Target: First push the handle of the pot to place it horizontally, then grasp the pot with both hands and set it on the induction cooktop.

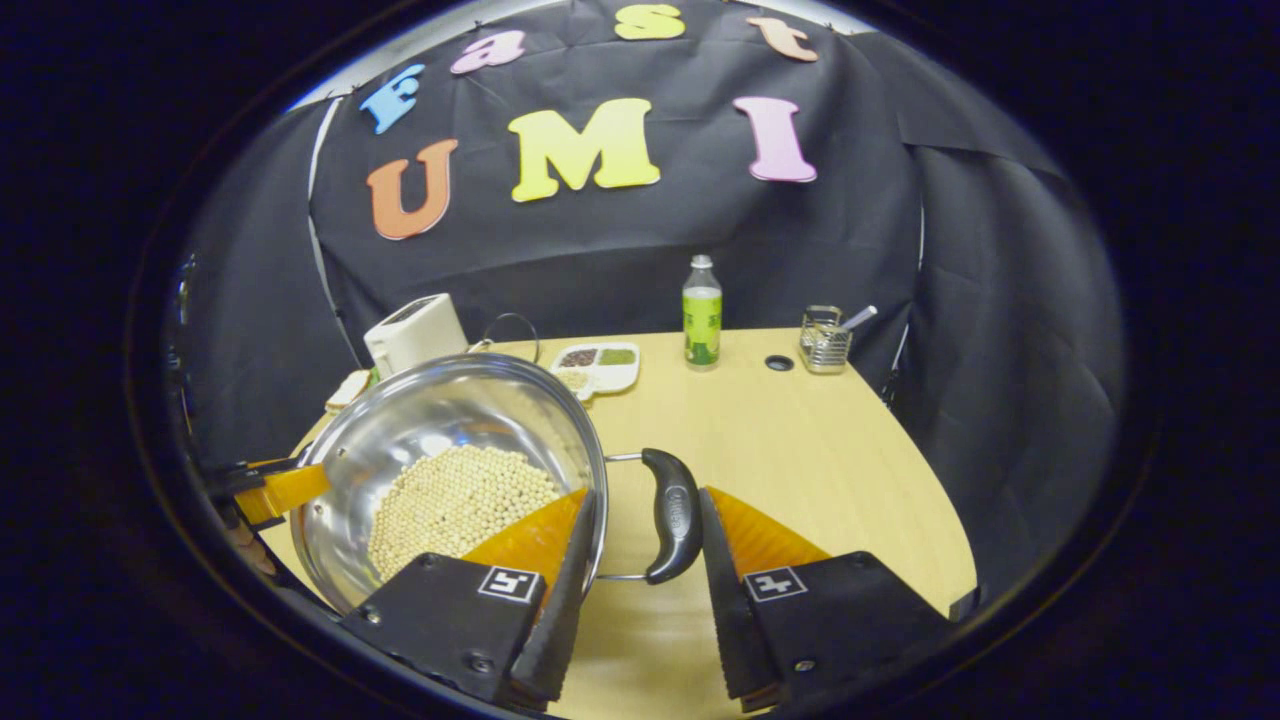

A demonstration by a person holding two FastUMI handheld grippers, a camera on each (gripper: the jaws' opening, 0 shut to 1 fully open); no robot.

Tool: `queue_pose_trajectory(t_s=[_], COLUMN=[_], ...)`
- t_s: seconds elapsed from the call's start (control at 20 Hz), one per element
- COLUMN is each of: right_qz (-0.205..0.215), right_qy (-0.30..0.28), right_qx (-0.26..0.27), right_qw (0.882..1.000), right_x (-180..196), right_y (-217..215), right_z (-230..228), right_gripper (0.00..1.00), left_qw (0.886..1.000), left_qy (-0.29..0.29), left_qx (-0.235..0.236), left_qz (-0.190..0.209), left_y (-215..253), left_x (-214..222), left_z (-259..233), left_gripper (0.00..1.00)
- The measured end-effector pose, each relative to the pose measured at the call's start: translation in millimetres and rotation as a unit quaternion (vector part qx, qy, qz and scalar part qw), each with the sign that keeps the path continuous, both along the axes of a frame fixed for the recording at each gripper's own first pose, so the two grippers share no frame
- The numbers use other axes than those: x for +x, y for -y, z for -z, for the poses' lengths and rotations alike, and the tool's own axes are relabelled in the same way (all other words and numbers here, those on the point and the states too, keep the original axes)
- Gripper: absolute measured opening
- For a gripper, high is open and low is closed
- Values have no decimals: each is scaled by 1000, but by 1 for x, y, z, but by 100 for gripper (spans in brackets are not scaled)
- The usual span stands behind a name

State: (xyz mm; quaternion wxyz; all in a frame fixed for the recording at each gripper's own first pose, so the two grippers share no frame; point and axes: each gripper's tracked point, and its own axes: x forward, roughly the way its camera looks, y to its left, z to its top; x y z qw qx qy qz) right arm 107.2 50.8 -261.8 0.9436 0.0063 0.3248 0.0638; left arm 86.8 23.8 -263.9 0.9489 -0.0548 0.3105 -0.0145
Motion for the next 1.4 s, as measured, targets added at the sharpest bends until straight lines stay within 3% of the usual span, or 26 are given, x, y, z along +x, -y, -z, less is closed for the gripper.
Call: queue_pose_trajectory(t_s=[0.65, 1.05, 1.4], right_qz=[-59, -41, -28], right_qy=[6, -14, -52], right_qx=[12, 20, 7], right_qw=[998, 999, 998], right_x=[53, 89, 111], right_y=[-142, -160, -162], right_z=[-21, 1, 55], right_gripper=[60, 60, 60], left_qw=[998, 998, 998], left_qy=[15, 7, -25], left_qx=[21, 31, 21], left_qz=[-63, -58, -52], left_y=[-126, -130, -133], left_x=[38, 41, 52], left_z=[-24, -33, -37], left_gripper=[54, 54, 55])
